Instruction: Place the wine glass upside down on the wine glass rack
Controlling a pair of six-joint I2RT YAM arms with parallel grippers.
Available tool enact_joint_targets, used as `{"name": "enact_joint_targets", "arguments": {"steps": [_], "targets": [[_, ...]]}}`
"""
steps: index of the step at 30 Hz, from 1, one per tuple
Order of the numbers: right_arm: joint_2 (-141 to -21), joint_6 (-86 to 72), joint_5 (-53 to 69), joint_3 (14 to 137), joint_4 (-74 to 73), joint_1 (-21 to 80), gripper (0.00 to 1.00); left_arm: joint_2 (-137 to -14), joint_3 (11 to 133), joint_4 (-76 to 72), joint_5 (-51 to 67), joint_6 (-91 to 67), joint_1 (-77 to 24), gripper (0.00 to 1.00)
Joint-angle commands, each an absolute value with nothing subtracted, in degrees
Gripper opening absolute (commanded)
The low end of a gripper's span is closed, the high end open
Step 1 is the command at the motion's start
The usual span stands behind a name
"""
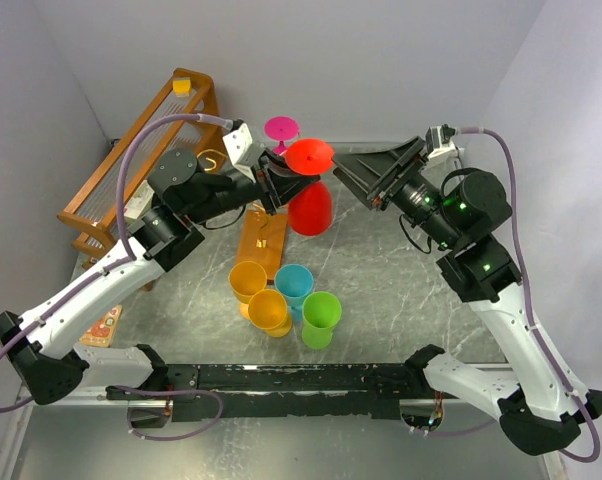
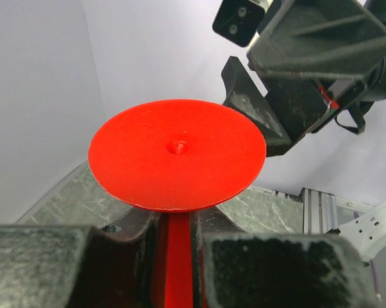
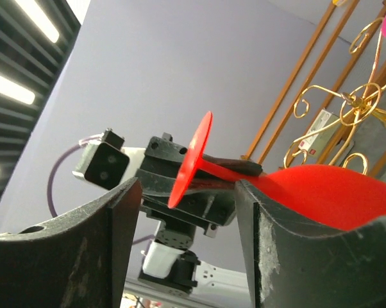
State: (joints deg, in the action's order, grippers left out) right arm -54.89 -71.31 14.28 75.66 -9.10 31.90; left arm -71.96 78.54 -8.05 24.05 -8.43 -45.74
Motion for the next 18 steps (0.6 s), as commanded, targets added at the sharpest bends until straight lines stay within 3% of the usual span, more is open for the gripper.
{"name": "enact_joint_targets", "arguments": {"steps": [1,8,18], "targets": [[-55.33,-76.46,11.2,77.94,-10.35,32.07,0.58,-71.49,76.7,-12.46,26.96,-6.53,-45.6,0.07],[-57.48,-76.51,9.39,82.07,-19.46,32.1,0.45,-71.72,75.84,-13.77,28.92,-4.76,-45.62,0.07],[-59.54,-74.84,10.18,84.3,-22.7,32.06,0.19,-68.99,71.09,-18.28,26.56,-4.81,-45.62,0.07]]}}
